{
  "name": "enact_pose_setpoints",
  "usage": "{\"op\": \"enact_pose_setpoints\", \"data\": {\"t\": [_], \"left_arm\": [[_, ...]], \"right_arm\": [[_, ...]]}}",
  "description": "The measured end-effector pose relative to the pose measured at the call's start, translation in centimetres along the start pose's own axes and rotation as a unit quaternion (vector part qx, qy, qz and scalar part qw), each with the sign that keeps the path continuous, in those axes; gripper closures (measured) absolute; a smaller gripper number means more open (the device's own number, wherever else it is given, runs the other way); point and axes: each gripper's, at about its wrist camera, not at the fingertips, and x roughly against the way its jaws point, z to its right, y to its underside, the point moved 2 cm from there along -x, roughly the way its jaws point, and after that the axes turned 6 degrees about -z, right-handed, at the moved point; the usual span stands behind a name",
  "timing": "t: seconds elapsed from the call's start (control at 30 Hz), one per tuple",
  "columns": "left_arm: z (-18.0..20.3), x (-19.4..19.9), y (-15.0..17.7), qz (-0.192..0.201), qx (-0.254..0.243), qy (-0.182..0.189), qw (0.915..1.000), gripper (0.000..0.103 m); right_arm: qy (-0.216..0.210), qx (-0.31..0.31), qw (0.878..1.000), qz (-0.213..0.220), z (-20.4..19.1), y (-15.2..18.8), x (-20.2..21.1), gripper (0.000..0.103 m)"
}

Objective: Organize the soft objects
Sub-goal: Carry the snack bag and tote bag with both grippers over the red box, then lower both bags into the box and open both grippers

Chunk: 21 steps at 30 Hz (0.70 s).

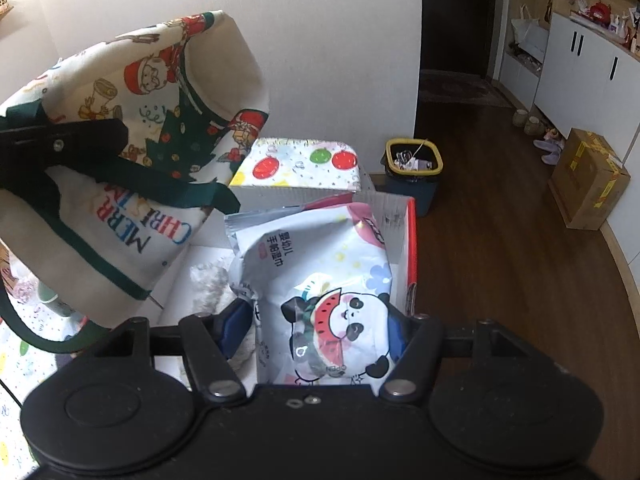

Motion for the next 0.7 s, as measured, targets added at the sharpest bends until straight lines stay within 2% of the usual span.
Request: {"op": "enact_pose_setpoints", "data": {"t": [0.1, 0.37, 0.53, 0.7], "left_arm": [[-0.6, -1.9, 0.6, -0.012, 0.013, 0.001, 0.9998, 0.095], [-2.2, -6.6, 3.6, -0.078, 0.041, -0.016, 0.9960, 0.095], [-2.9, -8.1, 5.1, -0.107, 0.046, -0.024, 0.9929, 0.095], [-3.0, -8.9, 6.5, -0.132, 0.042, -0.028, 0.9900, 0.095]], "right_arm": [[-0.005, 0.002, 1.000, -0.008, 0.3, 0.0, -1.2, 0.038], [0.008, 0.028, 0.999, -0.028, -0.1, 0.1, -4.5, 0.038], [0.023, 0.057, 0.997, -0.039, -1.2, 0.0, -5.9, 0.038], [0.023, 0.060, 0.997, -0.050, -1.3, 0.2, -7.0, 0.038]]}}
